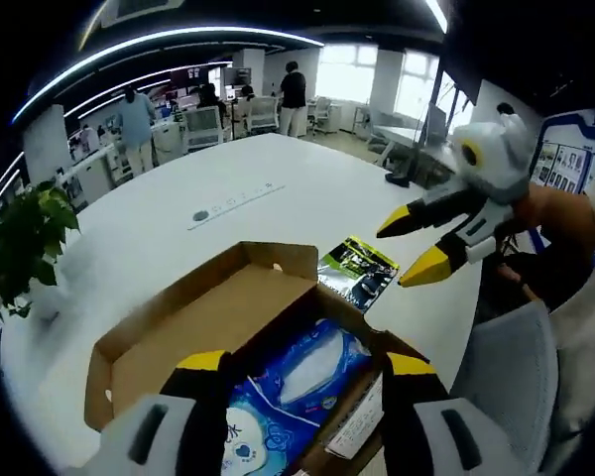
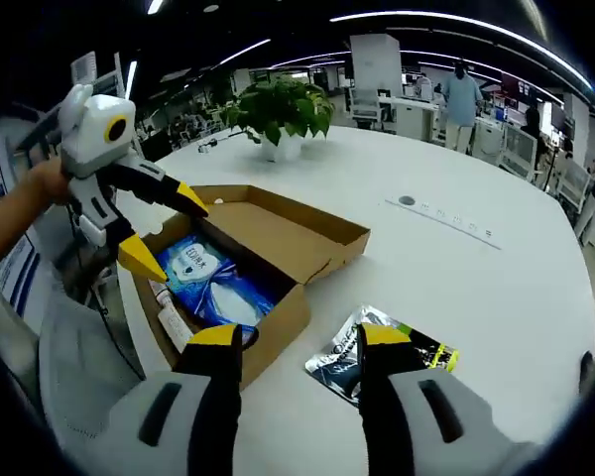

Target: Operate the shoe box by opening the lid, removing the specified soft item, and placing it in the target area until the item is outside and the box remains undamaged.

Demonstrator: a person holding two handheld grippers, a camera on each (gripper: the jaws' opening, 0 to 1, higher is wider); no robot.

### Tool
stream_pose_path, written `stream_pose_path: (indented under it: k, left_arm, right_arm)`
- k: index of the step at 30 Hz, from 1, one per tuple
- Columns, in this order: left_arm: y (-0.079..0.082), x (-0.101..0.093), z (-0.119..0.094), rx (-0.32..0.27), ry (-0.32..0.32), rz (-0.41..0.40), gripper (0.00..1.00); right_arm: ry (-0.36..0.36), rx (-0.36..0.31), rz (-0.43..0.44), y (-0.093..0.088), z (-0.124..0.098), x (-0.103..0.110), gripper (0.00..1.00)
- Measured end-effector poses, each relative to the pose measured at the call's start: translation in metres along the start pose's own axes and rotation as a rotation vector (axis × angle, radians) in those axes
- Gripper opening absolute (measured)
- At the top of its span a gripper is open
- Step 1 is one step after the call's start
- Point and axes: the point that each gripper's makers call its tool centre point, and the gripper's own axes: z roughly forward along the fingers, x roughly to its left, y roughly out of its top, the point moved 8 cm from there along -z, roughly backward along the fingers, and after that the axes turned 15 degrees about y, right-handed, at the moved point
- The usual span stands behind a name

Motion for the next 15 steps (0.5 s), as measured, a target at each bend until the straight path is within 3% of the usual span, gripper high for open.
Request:
stream_pose_path:
  k: [15]
  left_arm:
    - [-0.037,0.017,-0.036,-0.026,0.072,-0.107,0.67]
  right_arm:
    - [0.133,0.021,-0.023,0.011,0.044,0.039,0.43]
